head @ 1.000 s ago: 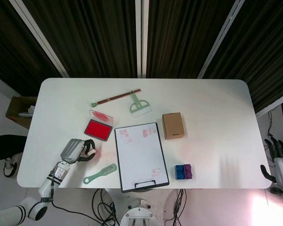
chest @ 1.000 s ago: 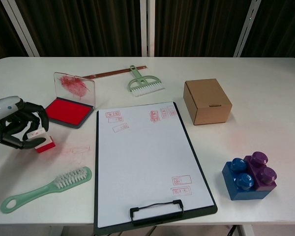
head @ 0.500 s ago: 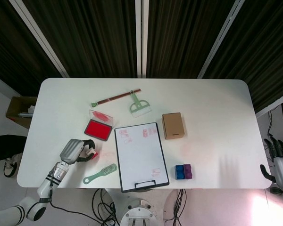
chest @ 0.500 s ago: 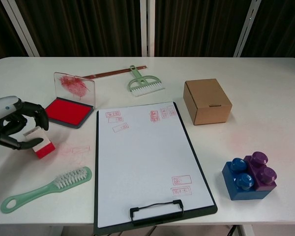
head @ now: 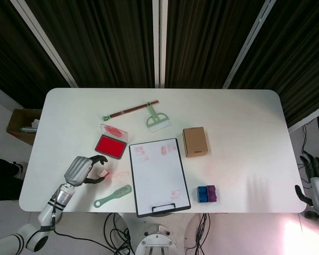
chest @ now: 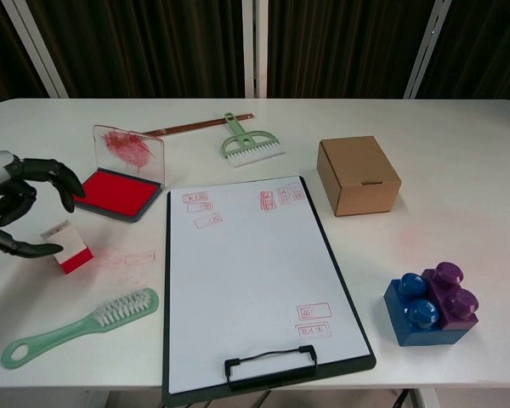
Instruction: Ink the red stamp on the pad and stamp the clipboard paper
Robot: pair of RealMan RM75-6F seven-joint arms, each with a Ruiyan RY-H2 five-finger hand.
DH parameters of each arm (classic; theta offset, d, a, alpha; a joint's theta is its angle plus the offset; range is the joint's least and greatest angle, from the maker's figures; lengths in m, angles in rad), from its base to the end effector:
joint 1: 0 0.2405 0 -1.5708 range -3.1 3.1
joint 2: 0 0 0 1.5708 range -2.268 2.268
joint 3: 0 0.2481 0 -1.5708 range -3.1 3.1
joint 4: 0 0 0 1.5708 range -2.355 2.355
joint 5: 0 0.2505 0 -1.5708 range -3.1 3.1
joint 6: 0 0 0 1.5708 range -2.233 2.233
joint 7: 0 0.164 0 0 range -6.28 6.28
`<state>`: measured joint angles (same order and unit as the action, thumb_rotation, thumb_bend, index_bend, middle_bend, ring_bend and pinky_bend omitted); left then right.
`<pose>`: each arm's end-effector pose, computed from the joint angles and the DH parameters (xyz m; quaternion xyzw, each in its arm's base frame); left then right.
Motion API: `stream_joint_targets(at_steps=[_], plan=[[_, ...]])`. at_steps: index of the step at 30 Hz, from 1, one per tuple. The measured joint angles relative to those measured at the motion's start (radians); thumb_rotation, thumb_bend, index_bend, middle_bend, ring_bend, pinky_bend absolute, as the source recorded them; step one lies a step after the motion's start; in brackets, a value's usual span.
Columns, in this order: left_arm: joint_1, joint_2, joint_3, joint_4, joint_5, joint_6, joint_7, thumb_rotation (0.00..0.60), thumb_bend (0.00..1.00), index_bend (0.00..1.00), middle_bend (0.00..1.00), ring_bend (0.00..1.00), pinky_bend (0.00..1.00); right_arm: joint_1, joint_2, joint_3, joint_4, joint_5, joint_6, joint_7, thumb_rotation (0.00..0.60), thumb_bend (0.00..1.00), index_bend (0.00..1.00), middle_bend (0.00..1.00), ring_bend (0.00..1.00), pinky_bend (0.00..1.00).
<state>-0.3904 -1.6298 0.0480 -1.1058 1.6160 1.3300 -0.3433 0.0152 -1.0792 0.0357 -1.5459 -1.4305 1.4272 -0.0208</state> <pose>-0.2726 0.2704 -0.0504 -0.6707 -0.4376 -0.4747 0.3651 -0.3683 -0.1760 0.1358 0.5901 -0.4055 0.2986 0.6311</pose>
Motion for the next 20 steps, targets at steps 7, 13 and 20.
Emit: stream_joint_targets(at_steps=[7,13,20], plan=[[0.061,0.129,-0.033,-0.099,0.004,0.182,0.058,0.161,0.06,0.27,0.25,0.29,0.41,-0.008,0.006,-0.001,0.019,-0.013,0.019,0.021,0.600,0.26,0.00,0.00,0.00,0.00],[0.130,0.309,-0.043,-0.214,-0.047,0.225,0.270,0.000,0.06,0.16,0.09,0.10,0.20,-0.019,-0.011,-0.002,0.084,-0.056,0.075,0.061,0.600,0.25,0.00,0.00,0.00,0.00],[0.217,0.499,-0.038,-0.347,-0.108,0.230,0.374,0.000,0.06,0.16,0.09,0.10,0.19,-0.027,-0.031,-0.003,0.113,-0.061,0.085,0.044,0.600,0.25,0.00,0.00,0.00,0.00]])
